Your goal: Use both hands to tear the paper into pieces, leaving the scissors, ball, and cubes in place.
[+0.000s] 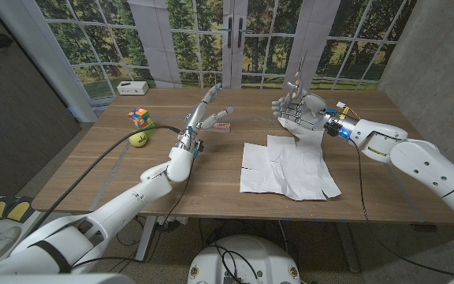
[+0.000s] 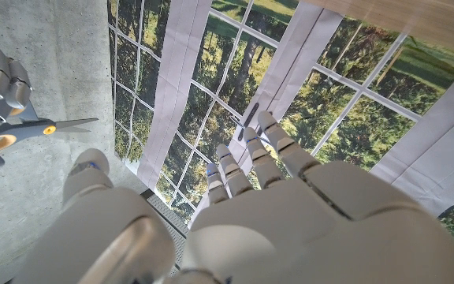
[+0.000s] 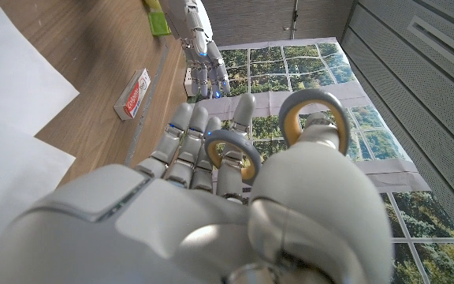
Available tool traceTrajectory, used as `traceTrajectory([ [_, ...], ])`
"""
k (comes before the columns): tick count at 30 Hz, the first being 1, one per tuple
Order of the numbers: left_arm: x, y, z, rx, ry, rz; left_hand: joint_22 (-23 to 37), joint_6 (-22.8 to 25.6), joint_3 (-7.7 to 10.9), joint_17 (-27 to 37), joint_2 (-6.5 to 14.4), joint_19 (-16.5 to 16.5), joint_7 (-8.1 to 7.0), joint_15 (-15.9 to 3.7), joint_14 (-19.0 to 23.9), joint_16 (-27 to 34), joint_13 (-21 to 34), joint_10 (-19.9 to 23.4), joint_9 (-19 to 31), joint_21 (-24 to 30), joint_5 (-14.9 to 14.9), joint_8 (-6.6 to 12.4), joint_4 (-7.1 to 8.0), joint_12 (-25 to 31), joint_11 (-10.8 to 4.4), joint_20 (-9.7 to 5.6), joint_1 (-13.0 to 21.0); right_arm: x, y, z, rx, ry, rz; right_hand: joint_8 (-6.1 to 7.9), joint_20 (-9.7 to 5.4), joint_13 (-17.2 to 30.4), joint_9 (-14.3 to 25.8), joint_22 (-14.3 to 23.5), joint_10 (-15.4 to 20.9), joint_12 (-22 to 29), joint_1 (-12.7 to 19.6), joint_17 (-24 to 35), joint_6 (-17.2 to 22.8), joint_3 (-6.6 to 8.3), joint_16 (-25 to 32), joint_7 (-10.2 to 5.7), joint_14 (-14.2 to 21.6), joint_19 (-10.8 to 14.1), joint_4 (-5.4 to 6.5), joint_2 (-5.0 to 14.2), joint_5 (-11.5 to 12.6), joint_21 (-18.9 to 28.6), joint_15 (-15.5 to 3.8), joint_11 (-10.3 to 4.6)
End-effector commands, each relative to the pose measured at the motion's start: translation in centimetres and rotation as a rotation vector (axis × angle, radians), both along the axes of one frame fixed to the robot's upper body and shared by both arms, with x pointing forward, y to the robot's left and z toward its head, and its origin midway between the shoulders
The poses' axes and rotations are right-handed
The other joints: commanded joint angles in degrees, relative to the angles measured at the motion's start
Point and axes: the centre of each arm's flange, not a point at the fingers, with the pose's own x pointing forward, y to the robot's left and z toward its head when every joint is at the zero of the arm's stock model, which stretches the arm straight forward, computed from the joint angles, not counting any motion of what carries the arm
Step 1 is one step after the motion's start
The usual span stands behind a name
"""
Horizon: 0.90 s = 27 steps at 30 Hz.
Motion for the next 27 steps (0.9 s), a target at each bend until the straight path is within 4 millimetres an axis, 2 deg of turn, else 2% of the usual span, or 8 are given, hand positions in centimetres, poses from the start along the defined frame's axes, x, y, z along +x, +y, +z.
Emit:
traceTrajectory([
  [1, 0.26, 0.24, 0.14, 0.009, -0.005, 0.005, 0.21, 0.19, -0.61, 0.09, -0.48, 0.49, 0.02, -10.0, 0.57, 0.45, -0.01, 0.44, 0.04, -0.06, 0.23, 0.23, -0.04, 0.29, -0.39, -0.5, 0.43, 0.18, -0.26, 0.07, -0.003, -0.002, -0.014, 0.08, 0.28, -0.11, 0.11, 0.04, 0.57, -0.33, -0.23, -0.09, 0.02, -0.47, 0.07, 0.19, 0.53, 0.45, -0.09, 0.34, -0.01, -0.41, -0.96, -0.31],
  [21, 0.81, 0.55, -0.4, 0.038, 0.013, -0.039, 0.18, 0.63, -1.8, 0.1, -0.9, 0.9, 0.04, -10.06, 1.19, 0.67, -0.03, 1.09, 0.06, -0.31, 0.36, 0.33, 0.06, 0.47, -0.77, -1.0, 0.14, 0.49, -0.42, 0.37, 0.0, 0.006, -0.03, 0.01, 0.27, -0.47, 0.09, 0.05, 0.83, -0.56, -0.07, -0.47, 0.08, -0.44, 0.02, 0.12, 0.62, 0.64, -0.26, 0.66, -0.14, -0.66, -1.01, -0.18],
  [27, 0.6, 0.26, -0.08, 0.17, -0.075, -0.024, 0.14, 0.97, -2.14, 0.08, -0.87, 0.78, 0.06, -10.21, 1.18, 0.61, -0.03, 1.48, 0.15, -0.6, 0.74, 0.5, -0.14, 0.54, -1.08, -1.6, 0.59, 0.4, -0.6, 0.51, -0.001, -0.003, -0.036, 0.01, 0.26, -0.5, 0.11, 0.05, 0.83, -0.6, 0.0, -0.58, 0.1, -0.46, 0.01, 0.2, 0.7, 0.67, -0.34, 0.67, -0.18, -0.74, -1.07, -0.11],
])
